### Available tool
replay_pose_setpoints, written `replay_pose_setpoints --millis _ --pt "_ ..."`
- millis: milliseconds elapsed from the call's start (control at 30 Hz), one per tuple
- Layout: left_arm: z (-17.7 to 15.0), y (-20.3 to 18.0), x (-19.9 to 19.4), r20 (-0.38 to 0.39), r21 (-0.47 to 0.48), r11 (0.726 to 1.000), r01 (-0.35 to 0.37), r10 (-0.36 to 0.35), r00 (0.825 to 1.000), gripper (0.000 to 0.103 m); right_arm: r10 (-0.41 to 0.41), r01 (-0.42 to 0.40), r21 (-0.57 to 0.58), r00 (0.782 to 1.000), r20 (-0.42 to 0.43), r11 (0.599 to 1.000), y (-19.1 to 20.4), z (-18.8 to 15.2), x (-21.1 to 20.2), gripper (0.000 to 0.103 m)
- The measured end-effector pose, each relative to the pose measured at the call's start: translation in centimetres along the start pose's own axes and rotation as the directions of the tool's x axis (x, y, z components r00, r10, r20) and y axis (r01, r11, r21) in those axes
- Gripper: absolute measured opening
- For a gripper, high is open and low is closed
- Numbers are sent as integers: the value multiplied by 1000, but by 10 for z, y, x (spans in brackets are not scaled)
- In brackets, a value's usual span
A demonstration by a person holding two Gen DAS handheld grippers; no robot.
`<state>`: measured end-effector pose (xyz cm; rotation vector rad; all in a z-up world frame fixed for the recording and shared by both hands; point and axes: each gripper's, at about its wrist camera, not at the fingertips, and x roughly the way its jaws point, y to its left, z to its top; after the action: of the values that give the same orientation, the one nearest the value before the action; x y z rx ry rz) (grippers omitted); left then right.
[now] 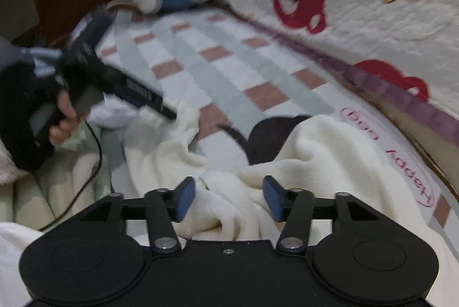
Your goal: Fold clothes
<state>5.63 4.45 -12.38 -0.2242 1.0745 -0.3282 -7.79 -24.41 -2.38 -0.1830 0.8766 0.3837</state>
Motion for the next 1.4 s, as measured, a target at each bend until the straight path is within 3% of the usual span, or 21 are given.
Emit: replay_pose_setpoints --millis 133,200,300,467,600,700,867,1033,1167,1267,1400 --pt "0 -1 -8 4 -24 997 72 -72 997 74 10 -14 -38 994 -107 999 9 -4 29 60" --pt "-1 -4 -10 -9 -27 995 92 -92 996 74 21 -28 -47 989 -145 999 16 -12 34 34" --pt "-1 -10 -12 -19 -19 994 108 -108 994 74 57 -60 -21 989 -136 998 25 -22 24 27" --pt "-4 -28 -22 -3 54 993 109 -109 994 74 48 -50 -12 993 -111 999 30 -35 5 25" --pt "-11 -46 -16 -42 102 984 146 -143 989 74 162 -165 -10 978 -134 986 36 -51 3 25" --pt "-20 -55 -1 -90 118 985 127 -116 989 74 227 -229 5 960 -163 973 43 -61 4 25" --pt "-26 -54 15 -105 95 993 67 -57 993 76 263 -260 40 951 -161 965 45 -70 4 25" --pt "-27 -46 20 -72 6 998 56 -56 996 77 281 -274 63 948 -151 960 42 -71 3 25" --pt "-27 -49 22 -60 14 998 55 -54 997 78 301 -292 89 945 -125 952 40 -70 2 25" --pt "-30 -53 28 -53 61 997 54 -51 997 72 309 -298 100 944 -117 949 39 -71 1 25" --pt "-37 -63 25 -15 159 987 3 0 1000 28 310 -298 117 945 -107 947 38 -72 2 25"
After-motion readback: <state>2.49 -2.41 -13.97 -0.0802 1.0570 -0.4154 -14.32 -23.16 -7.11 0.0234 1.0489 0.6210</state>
